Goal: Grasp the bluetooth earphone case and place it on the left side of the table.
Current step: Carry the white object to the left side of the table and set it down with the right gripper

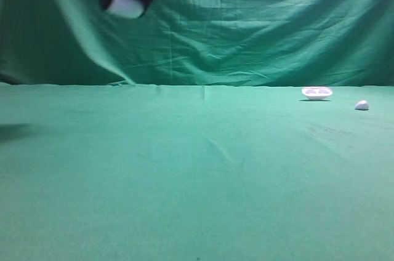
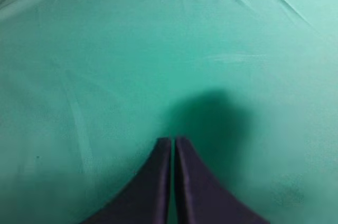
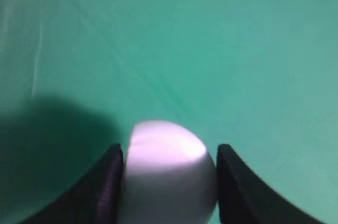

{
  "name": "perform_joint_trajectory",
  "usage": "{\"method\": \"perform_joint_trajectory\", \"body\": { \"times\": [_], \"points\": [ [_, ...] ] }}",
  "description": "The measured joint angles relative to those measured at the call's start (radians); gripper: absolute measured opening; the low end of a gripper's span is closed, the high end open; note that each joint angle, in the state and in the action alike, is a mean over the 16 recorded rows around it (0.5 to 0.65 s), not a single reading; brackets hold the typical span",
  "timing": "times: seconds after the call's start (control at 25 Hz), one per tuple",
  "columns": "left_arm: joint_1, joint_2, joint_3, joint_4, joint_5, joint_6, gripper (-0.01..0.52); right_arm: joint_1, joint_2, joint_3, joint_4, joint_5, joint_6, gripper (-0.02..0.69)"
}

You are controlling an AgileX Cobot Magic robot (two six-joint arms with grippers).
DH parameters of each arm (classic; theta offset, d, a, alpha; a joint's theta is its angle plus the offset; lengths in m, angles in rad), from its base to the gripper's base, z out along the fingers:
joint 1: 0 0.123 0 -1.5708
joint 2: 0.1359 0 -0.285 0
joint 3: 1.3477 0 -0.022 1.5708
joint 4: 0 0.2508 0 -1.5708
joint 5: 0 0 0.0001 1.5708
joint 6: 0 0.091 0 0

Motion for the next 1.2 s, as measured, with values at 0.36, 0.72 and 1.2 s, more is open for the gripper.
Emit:
{"method": "perform_joint_trajectory", "body": {
  "times": [0.36,0.72,1.2],
  "points": [
    [0.0,0.0,0.0,0.0,0.0,0.0,0.0,0.038,0.1,-0.017,0.023,-0.094,-0.002,0.407],
    [0.0,0.0,0.0,0.0,0.0,0.0,0.0,0.039,0.042,-0.021,0.028,-0.043,-0.001,0.504],
    [0.0,0.0,0.0,0.0,0.0,0.0,0.0,0.018,-0.281,-0.01,-0.034,0.318,0.062,0.1]
  ]
}}
